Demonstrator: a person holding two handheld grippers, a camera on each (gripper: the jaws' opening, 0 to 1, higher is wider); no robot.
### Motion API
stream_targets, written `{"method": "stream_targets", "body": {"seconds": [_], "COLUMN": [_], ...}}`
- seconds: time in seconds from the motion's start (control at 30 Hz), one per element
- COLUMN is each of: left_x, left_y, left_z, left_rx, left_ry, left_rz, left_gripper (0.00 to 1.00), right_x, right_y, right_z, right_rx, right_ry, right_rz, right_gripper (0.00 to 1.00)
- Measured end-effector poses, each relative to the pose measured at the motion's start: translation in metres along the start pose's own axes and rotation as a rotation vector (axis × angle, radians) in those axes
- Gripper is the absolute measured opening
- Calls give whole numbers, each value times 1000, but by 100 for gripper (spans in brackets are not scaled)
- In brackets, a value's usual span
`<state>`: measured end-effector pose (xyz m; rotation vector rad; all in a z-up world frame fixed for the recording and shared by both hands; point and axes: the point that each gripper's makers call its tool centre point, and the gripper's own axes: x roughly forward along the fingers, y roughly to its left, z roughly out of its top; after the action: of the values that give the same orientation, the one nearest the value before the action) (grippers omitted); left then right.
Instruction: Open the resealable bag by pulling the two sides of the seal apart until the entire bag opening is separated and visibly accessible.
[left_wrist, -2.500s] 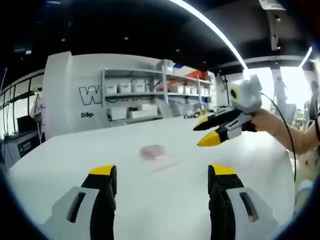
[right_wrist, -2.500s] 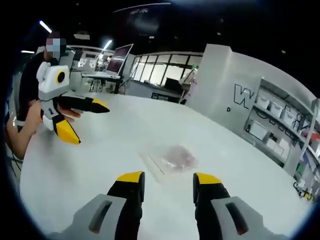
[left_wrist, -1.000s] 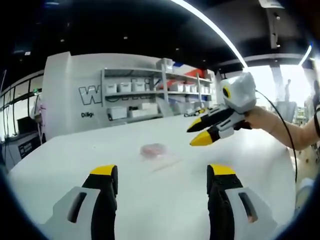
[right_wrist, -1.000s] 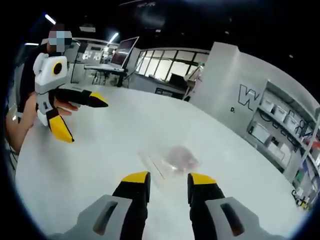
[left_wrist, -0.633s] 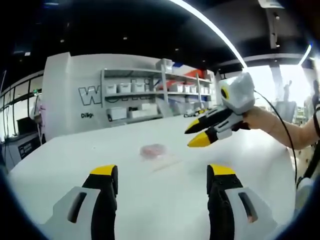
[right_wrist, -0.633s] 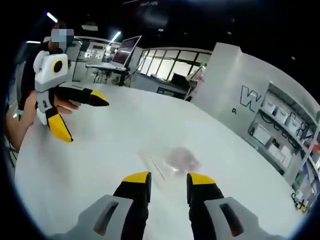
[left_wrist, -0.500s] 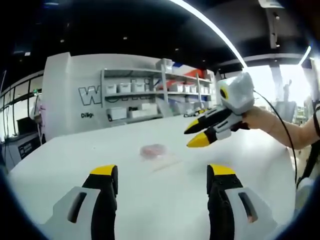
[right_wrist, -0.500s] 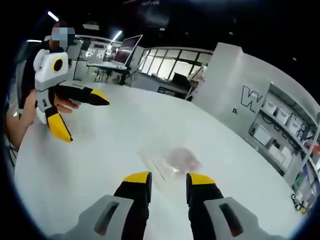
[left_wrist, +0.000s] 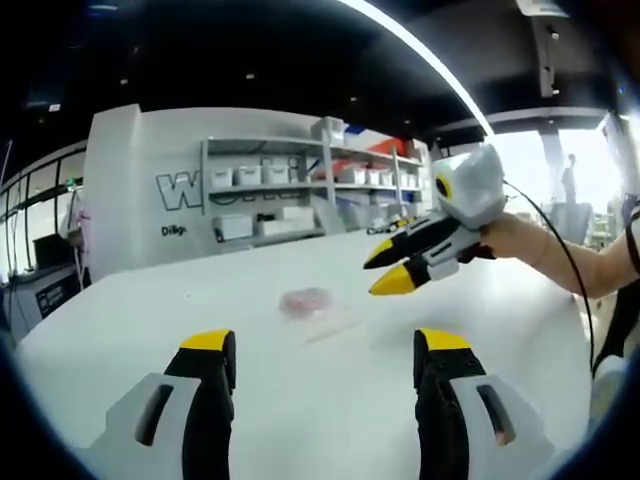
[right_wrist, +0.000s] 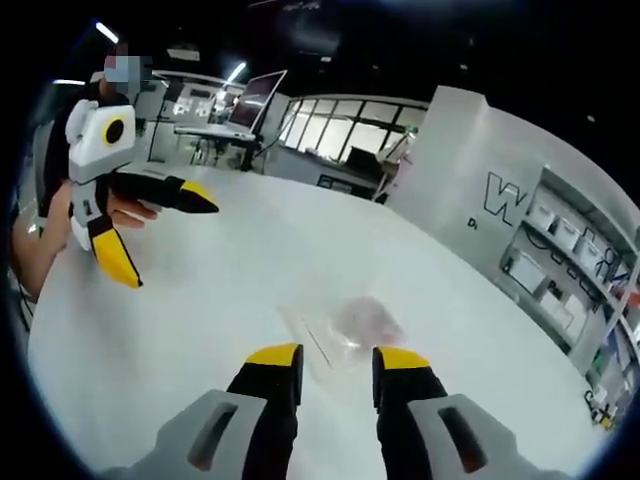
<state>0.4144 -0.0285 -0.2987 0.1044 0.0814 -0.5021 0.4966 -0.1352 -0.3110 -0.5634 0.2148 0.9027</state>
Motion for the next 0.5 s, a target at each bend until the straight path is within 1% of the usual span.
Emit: {"method": "stream_targets", "body": {"seconds": [0.27,0.5], "left_x": [0,0], "left_y": [1,1], "left_z": [0,-1], "left_rx": [0,1], "left_ry": [0,3], "left_rz": [2,3], "left_gripper": [72,72], "right_x": [2,6], "right_y": [0,0], "right_z": [1,-1], "right_rx": [-6,-13], "right_ry": [-9,-2], "right_rz": [3,2], "right_gripper": [26,25]}}
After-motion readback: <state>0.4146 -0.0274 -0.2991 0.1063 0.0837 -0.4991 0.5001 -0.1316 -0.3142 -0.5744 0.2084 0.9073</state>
